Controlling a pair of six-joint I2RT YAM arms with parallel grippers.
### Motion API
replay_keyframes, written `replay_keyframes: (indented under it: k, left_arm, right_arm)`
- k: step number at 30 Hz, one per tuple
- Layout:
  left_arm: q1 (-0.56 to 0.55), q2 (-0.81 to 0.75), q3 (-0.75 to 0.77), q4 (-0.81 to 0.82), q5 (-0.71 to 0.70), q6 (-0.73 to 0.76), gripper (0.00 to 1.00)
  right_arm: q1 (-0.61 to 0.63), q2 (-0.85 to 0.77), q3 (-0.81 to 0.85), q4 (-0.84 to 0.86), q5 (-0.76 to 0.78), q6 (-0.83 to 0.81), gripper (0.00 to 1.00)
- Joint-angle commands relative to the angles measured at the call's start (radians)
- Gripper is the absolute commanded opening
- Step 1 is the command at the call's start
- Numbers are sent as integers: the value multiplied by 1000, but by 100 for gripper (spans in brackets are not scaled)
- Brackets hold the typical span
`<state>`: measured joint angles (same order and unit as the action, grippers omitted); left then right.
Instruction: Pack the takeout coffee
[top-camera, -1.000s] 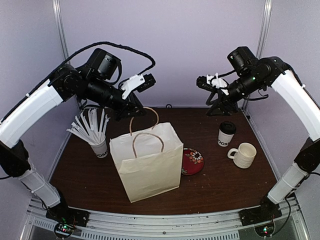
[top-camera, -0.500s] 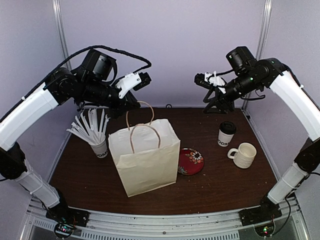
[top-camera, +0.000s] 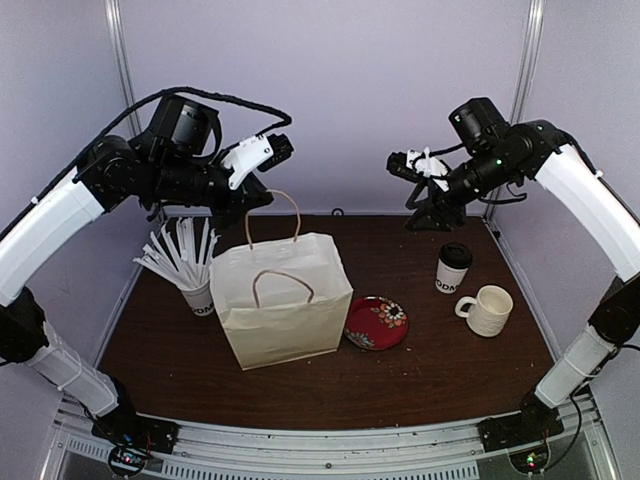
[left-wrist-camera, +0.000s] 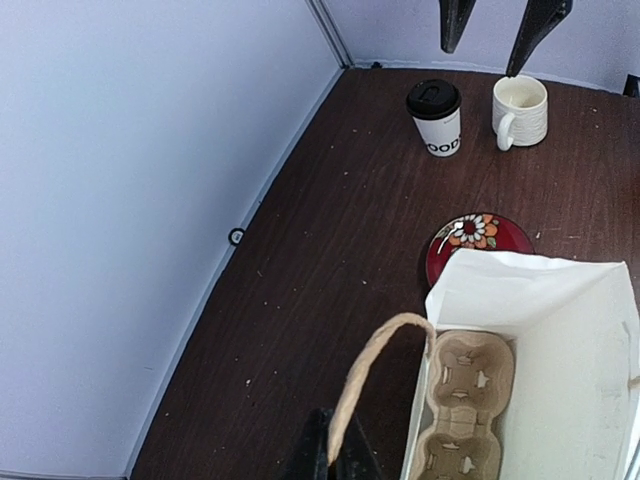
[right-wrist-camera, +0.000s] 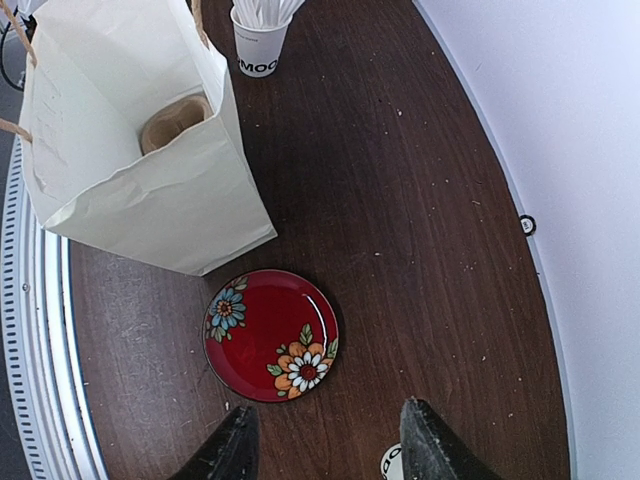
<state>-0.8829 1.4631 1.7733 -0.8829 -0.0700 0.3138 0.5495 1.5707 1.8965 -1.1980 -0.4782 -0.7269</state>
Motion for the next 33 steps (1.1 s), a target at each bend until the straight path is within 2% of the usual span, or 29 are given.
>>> replay_keyframes:
  k: [1, 9, 16, 19, 27, 33]
  left_arm:
    - [-4, -27, -13, 15, 53, -20, 0]
    - [-100, -70, -87, -8, 175, -115, 0]
    - [-335, -66, -103, -24, 106, -175, 0]
    - [-396, -59, -116, -59, 92, -204, 0]
    - [-445, -57, -163, -74, 29, -250, 0]
    - [-446, -60, -128, -61, -88, -185, 0]
  right_arm:
    - [-5, -9, -18, 23, 7, 17, 50]
    - [-5, -11, -30, 21, 14, 13, 51]
    - [-5, 8, -32, 15, -2, 17, 51]
    - [-5, 16, -33, 14, -8, 15, 51]
    - [-3, 30, -22, 1, -26, 17, 52]
    - [-3, 26, -28, 0, -27, 18, 52]
